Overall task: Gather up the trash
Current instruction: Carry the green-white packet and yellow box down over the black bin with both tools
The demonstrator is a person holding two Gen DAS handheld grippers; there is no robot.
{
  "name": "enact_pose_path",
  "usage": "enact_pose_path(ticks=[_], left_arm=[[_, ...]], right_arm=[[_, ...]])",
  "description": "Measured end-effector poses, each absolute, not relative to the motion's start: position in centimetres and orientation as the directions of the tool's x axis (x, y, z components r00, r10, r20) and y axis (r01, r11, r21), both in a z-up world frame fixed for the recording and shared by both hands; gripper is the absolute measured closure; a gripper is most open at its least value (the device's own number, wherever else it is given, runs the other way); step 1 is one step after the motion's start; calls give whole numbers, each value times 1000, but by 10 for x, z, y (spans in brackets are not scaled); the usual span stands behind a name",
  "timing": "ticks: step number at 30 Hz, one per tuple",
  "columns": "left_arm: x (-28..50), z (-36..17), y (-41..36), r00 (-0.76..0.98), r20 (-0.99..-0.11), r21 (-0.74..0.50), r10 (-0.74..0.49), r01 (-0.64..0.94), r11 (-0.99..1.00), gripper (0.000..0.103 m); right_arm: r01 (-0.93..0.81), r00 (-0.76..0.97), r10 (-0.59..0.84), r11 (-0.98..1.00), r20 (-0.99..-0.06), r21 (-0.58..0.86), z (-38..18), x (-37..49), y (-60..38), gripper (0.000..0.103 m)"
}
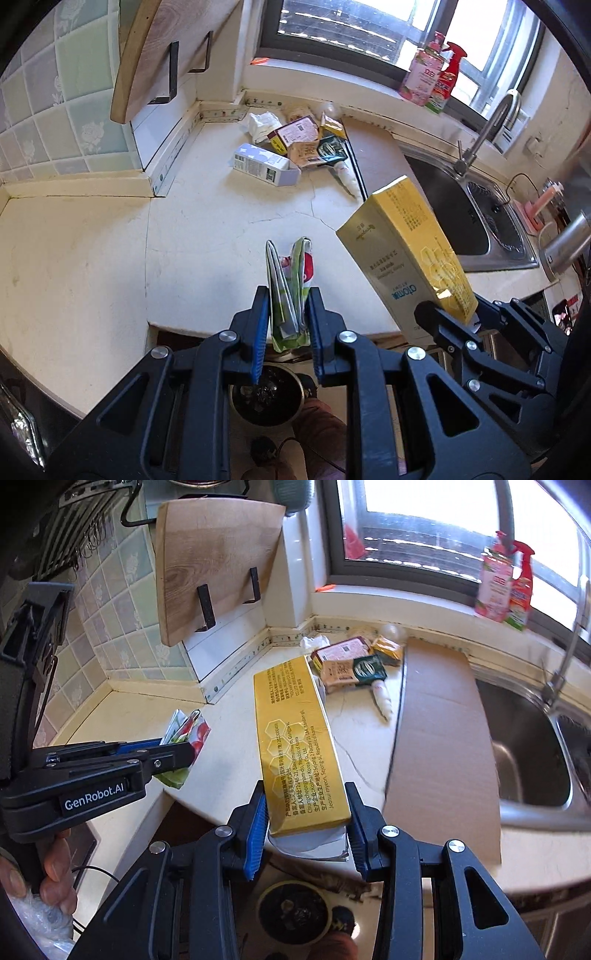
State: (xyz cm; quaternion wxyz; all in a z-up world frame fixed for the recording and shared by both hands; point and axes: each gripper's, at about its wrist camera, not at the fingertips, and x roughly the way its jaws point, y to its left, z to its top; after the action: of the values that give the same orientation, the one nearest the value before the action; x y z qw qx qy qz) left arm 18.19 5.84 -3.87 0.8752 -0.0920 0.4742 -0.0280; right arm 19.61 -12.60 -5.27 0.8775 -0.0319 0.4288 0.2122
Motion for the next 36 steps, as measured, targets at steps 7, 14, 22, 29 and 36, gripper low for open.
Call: enact_pose_path(ticks=[7, 14, 22, 29, 36], left_arm=[[124, -46, 41, 516, -835, -203, -194, 39, 978, 86], [94, -60, 29, 472, -851, -228, -228, 59, 972, 86], [81, -96, 21, 397, -894, -216, -206, 21, 976, 86], [81, -150, 7, 339, -924, -187, -174, -6, 982, 86], [92, -215, 2, 289, -947, -157, -139, -39, 987, 86]], right_arm=[[-312, 533, 286, 941, -796, 129, -56, 109, -148, 65], [-284, 507, 249, 952, -825, 112, -65, 57, -162, 65], [-264, 424, 229, 957, -876, 123, -101, 47, -173, 65], [-225, 322, 248, 957, -913, 181, -164, 50, -188, 65], [-175, 246, 271, 957, -930, 233, -241, 59, -198, 65]])
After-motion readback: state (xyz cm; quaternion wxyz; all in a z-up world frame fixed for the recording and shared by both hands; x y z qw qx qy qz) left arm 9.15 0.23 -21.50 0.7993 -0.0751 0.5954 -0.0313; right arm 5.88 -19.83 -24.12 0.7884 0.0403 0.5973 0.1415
